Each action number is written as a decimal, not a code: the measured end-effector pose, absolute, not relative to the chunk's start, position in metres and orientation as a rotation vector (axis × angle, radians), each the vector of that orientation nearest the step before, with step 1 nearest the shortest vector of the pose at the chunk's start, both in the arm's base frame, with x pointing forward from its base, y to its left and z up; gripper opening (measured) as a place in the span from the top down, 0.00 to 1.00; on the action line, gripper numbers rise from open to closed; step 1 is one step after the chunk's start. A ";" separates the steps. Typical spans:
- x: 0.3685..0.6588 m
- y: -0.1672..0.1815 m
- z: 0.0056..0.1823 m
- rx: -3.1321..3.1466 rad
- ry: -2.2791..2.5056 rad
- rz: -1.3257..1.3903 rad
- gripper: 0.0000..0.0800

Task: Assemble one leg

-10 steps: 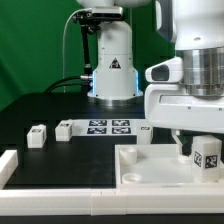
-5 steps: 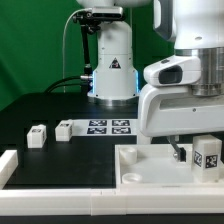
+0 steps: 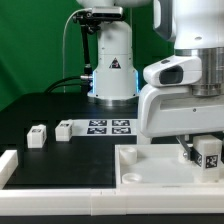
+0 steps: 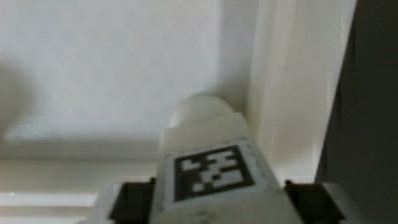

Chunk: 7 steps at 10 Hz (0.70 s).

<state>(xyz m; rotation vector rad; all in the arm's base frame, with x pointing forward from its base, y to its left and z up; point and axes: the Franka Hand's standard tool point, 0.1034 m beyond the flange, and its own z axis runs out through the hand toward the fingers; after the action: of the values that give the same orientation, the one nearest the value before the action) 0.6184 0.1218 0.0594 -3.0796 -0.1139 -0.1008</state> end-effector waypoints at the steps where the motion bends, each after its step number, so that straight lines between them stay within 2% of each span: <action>1: 0.619 0.122 0.060 -3.080 -0.050 -0.103 0.64; 3: 0.620 0.122 0.060 -3.074 0.112 -0.113 0.64; 5: 0.619 0.122 0.059 -3.021 0.552 -0.099 0.64; 7: 0.621 0.107 0.060 -2.953 0.896 -0.100 0.64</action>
Offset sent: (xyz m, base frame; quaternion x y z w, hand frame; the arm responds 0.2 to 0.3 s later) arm -0.0034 0.0018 0.0031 -0.0148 0.0007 0.3572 0.9339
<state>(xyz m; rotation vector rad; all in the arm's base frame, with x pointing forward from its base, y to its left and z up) 0.6205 0.1072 0.0596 -2.9535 0.8963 -0.0999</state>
